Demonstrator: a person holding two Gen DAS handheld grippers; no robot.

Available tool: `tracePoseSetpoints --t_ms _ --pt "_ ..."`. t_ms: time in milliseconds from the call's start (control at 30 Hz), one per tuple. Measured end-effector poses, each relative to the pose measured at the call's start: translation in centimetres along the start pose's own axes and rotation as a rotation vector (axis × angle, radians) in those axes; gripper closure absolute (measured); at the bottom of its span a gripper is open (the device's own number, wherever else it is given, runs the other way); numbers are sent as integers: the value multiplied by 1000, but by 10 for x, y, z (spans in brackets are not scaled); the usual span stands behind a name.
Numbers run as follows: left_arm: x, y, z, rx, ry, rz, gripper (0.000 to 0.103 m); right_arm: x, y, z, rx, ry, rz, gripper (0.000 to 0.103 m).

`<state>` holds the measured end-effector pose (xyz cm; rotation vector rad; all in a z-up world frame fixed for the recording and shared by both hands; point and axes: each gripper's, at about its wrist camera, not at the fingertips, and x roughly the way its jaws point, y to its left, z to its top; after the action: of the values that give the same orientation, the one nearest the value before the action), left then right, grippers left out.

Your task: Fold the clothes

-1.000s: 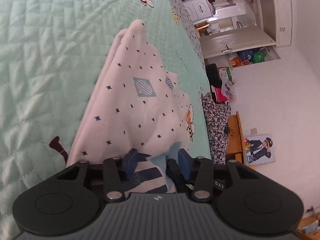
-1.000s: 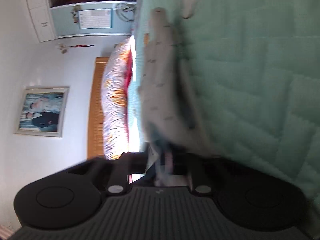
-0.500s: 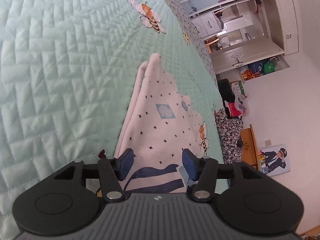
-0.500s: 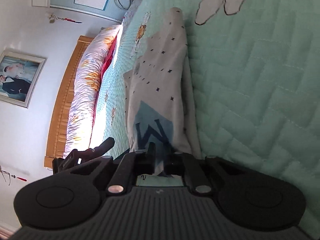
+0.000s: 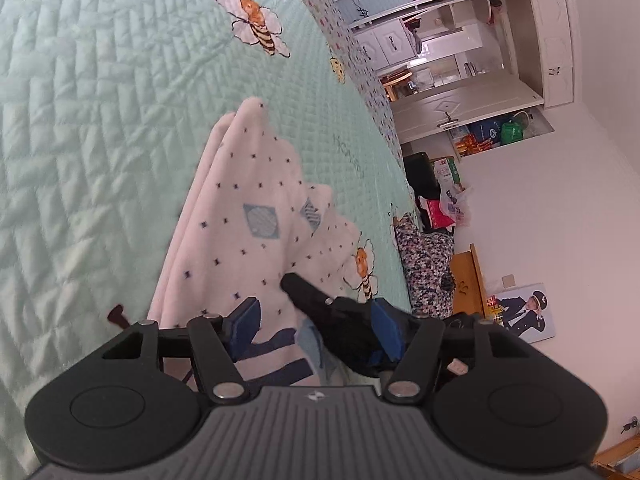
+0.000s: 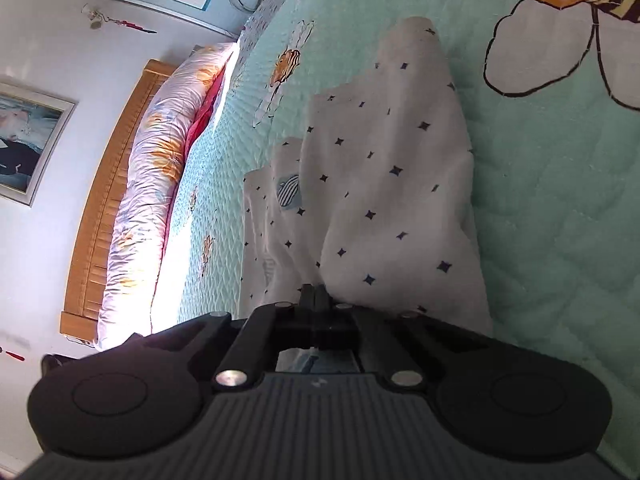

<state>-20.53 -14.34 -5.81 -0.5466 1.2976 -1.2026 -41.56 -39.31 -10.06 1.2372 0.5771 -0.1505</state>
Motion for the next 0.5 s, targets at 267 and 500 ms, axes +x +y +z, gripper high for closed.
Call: tracePoseSetpoints --t_ms 267,500 --pt "2 -7 -14 44 32 -17 35 -42 -22 -14 88 -82 36 79" --pt "6 -15 -13 63 37 32 37 -47 3 -15 25 -88 44 73"
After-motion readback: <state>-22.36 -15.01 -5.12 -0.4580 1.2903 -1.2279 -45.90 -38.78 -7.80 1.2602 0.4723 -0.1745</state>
